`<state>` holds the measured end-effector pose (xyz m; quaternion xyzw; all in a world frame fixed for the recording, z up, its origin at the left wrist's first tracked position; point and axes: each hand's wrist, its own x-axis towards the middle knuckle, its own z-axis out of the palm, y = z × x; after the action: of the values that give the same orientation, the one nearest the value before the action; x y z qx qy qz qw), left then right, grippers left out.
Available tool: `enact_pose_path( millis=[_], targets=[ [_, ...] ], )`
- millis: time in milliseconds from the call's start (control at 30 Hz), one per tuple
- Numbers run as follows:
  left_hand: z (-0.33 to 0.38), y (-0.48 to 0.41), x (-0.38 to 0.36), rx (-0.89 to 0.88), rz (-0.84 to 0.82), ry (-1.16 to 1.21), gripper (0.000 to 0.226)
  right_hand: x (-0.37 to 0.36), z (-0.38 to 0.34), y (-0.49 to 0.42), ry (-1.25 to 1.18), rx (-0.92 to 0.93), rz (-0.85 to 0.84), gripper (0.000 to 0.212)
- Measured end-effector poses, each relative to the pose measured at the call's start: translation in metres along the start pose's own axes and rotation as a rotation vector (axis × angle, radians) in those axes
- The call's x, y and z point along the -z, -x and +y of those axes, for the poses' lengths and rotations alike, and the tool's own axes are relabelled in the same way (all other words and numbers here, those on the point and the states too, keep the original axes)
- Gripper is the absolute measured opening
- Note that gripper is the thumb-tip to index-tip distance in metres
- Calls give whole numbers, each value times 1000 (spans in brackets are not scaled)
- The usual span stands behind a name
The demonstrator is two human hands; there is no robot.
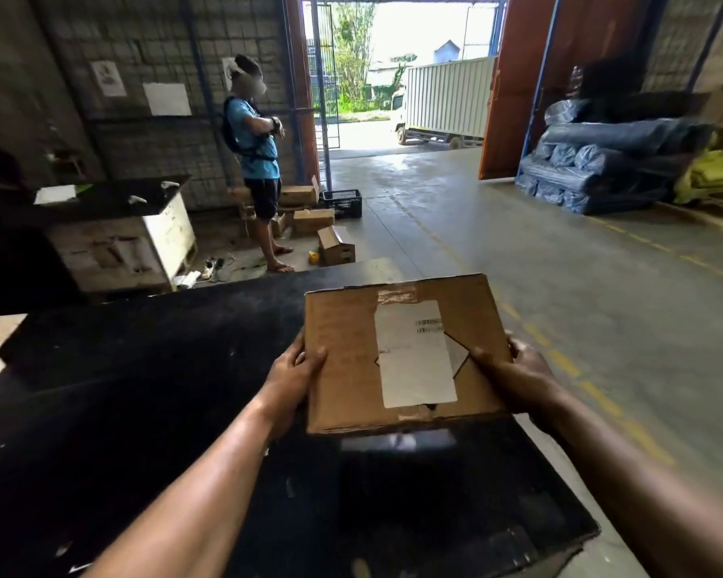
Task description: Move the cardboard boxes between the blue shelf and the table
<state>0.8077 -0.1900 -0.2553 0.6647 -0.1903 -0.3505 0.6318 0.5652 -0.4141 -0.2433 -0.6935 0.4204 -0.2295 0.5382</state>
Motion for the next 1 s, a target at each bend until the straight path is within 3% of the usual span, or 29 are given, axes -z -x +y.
enact_pose_path(
  millis=[100,133,233,300,433,500,633,1000],
  targets=[
    [4,-33,0,-5,158,12,42,-16,10,-35,-48,-13,-11,62],
    [1,-42,-2,43,198,1,53,-21,15,-48,-69,-35,-15,65],
    [-24,-74,-7,176,282,-89,115,-39,23,-87,-76,-86,-18,89],
    [-39,-95,-12,196,325,-137,126,-52,26,-113,-71,-96,-18,84],
    [-54,-136,-32,177,239,-414,115,-66,53,-168,95,-146,95,89],
    [-67,-162,-33,162,216,-496,102,-68,70,-199,168,-160,46,79],
    [-91,-200,-40,151,183,-569,113,-78,86,-251,347,-152,-75,81],
    [-80,-261,-39,214,166,-657,105,-84,78,-317,346,-166,-77,87]
  ],
)
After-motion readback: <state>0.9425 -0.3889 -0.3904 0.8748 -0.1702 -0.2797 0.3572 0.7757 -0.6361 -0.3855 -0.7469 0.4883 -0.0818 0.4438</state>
